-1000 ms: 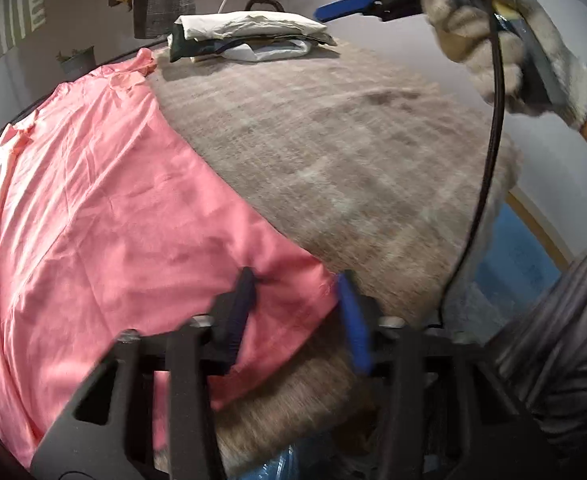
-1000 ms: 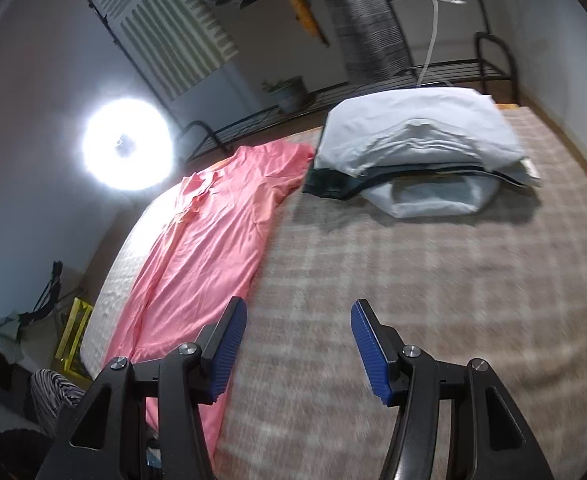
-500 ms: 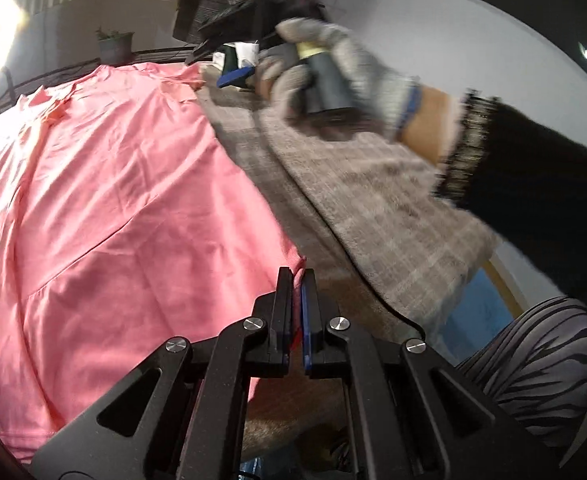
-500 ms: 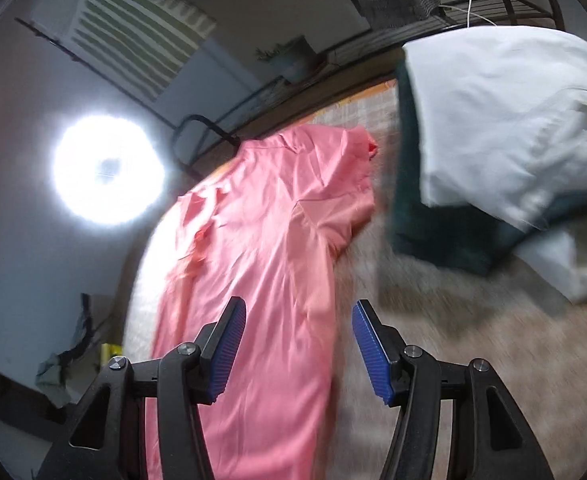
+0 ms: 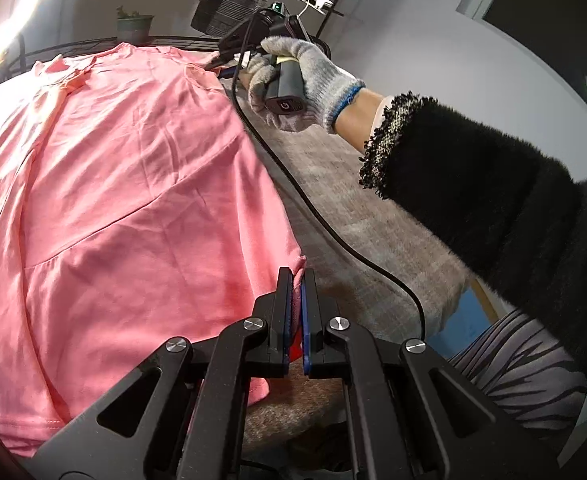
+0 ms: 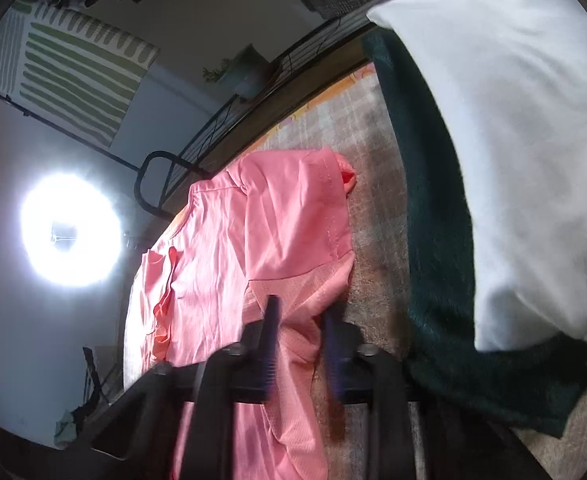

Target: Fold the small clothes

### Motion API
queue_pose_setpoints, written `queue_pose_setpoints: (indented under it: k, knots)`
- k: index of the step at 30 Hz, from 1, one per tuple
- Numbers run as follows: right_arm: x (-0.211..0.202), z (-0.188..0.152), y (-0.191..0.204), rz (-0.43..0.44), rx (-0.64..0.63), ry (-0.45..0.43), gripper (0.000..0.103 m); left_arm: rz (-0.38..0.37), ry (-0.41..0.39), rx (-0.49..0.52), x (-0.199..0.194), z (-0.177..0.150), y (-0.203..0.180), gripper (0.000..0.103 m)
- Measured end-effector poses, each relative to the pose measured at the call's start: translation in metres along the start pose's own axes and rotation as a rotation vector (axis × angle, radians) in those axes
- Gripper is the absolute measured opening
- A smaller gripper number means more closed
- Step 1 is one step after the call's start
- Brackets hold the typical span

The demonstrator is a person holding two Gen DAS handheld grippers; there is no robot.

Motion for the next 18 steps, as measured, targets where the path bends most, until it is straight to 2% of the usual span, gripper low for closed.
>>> queue_pose_setpoints:
  k: [3, 10, 14, 18]
  knots:
    - [0.001, 0.004, 0.012, -0.072, -0.058, -0.019, 0.001, -0.006, -0.006, -0.030, -0.005, 0.000, 0.006, 0.001]
    - [-0.007, 0.005, 0.068, -0.173, -0.210, -0.071, 0.000, -0.025, -0.040, -0.096, -0.022, 0.002, 0.024, 0.001]
    - [0.004, -0.002, 0.116, -0.254, -0.355, -0.078, 0.000, -0.023, -0.061, -0.147, -0.037, -0.001, 0.038, 0.001]
    - [0.019, -0.018, 0.158, -0.281, -0.496, -0.065, 0.000, -0.013, -0.079, -0.219, -0.053, -0.005, 0.060, 0.001]
Point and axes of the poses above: each gripper's, at about its wrist camera, not at the fingertips, and x roughly the way its jaws point, y to its left, z to its top, the point moved 2 cm from there along x, roughly the way its jaws point, and after that the axes turned 9 degrees about -y, right-handed, at the moved point
